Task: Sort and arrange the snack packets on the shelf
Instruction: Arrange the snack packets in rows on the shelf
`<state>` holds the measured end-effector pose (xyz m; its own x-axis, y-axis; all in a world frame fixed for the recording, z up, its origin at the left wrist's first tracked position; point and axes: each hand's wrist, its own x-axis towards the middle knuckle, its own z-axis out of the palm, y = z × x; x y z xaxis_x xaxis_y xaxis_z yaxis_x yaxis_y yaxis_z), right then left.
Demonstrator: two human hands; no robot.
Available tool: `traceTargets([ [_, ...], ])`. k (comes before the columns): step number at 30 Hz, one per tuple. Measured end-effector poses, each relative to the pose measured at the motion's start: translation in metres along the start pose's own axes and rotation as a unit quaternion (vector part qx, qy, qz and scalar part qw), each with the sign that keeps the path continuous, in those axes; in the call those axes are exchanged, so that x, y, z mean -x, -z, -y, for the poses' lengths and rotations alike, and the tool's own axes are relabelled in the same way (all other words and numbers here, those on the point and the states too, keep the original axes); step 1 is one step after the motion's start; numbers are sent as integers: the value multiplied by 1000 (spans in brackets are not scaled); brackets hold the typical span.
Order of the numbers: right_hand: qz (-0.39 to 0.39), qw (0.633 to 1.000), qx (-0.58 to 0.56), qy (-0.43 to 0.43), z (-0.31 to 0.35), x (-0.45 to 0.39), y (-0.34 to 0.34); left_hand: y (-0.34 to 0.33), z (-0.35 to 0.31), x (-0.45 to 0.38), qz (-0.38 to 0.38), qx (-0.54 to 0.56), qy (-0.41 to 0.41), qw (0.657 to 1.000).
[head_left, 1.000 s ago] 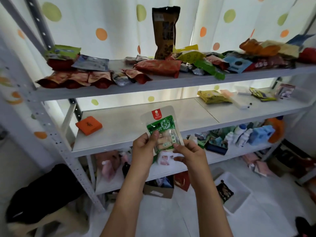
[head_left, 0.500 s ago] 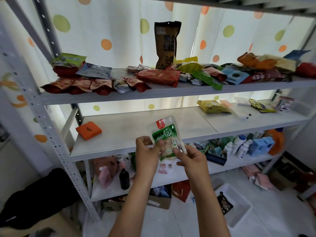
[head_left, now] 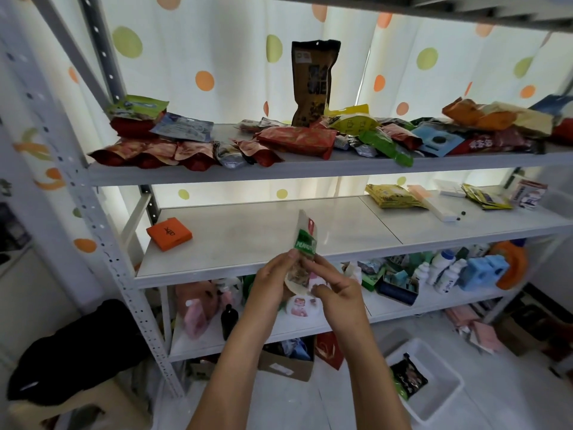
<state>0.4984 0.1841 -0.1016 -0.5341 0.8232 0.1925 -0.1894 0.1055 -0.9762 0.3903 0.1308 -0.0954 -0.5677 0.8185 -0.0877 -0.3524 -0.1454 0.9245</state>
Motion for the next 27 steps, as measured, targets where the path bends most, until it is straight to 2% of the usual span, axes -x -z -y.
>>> traceTargets([
  [4, -28, 1000, 4, 3, 2, -2, -2, 10, 3, 3, -1, -27, -18, 999],
  [8, -90, 995, -24, -18, -9, -8, -5, 16, 5, 2, -44, -56, -65, 995],
  [17, -79, 995, -40, -40, -6, -23, -27, 39, -8, -11, -94, -72, -111, 987],
  [21, -82, 995, -48, -35, -6, -32, -41, 46, -18, -21, -104, -78, -108, 986],
  [27, -90, 993, -61, -43, -3, -53, -60, 59, -33, -35, -111, -18, -78, 991],
])
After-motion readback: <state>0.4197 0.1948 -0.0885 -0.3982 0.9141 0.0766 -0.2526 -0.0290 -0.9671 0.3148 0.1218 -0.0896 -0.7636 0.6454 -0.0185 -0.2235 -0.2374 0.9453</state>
